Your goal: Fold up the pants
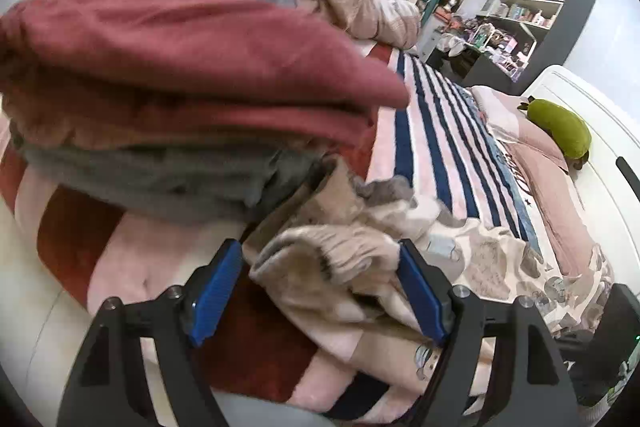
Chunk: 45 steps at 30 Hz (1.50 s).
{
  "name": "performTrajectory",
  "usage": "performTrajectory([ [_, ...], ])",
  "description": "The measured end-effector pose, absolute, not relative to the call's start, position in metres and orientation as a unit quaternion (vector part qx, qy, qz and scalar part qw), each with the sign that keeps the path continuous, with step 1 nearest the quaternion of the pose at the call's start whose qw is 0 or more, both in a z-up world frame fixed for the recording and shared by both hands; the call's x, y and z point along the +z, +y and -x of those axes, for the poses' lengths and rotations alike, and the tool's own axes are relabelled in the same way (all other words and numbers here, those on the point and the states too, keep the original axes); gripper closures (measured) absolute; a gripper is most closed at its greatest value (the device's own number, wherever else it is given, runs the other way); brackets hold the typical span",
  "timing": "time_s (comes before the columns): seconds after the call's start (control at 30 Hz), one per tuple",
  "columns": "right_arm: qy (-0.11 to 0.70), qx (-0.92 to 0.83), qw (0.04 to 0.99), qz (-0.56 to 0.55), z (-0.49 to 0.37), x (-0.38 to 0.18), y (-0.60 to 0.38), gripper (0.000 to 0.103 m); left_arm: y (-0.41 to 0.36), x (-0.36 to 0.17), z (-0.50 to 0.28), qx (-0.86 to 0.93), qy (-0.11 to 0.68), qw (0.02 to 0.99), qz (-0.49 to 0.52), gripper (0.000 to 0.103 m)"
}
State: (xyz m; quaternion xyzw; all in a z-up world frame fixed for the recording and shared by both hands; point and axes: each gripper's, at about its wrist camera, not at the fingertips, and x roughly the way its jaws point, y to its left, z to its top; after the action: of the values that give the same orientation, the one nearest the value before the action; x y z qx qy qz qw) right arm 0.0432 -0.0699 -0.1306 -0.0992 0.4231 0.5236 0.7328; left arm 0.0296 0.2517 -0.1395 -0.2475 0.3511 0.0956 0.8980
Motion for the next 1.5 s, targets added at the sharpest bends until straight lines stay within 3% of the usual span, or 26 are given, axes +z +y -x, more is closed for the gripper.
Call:
performTrajectory([
  [0.2, 0.412, 0.485, 0.768, 0.075, -0.052, -0.115, -0.096, 0.089, 0.254, -0.154, -0.010, 0.134, 0.401, 0.882, 0.207, 0.028],
  [0.37, 0.402, 0.455, 0.792, 0.057, -0.059, -0.102, -0.115, 0.089, 0.254, -0.122, 0.001, 0.096, 0.357, 0.907, 0.202, 0.028],
  [0.47, 0.387, 0.443, 0.807, 0.045, -0.061, -0.090, -0.129, 0.081, 0.264, -0.106, -0.011, 0.061, 0.335, 0.912, 0.228, 0.023],
  [0.63, 0.372, 0.403, 0.835, 0.037, -0.066, -0.081, -0.153, 0.081, 0.259, -0.132, -0.054, 0.064, 0.394, 0.894, 0.204, 0.024],
  [0.73, 0.376, 0.356, 0.854, 0.038, -0.069, -0.081, -0.181, 0.065, 0.249, -0.146, -0.060, 0.080, 0.411, 0.888, 0.191, 0.027],
  [1.1, 0.352, 0.121, 0.928, -0.004, -0.058, -0.065, -0.333, 0.050, 0.191, -0.091, -0.056, 0.084, 0.342, 0.927, 0.128, 0.026],
  [1.17, 0.338, 0.081, 0.937, -0.014, -0.061, -0.058, -0.354, 0.041, 0.180, -0.084, -0.062, 0.070, 0.333, 0.932, 0.129, 0.026],
  [1.5, 0.311, 0.006, 0.949, 0.039, -0.129, -0.039, -0.389, 0.039, 0.110, -0.081, -0.110, 0.006, 0.328, 0.936, 0.130, 0.026],
])
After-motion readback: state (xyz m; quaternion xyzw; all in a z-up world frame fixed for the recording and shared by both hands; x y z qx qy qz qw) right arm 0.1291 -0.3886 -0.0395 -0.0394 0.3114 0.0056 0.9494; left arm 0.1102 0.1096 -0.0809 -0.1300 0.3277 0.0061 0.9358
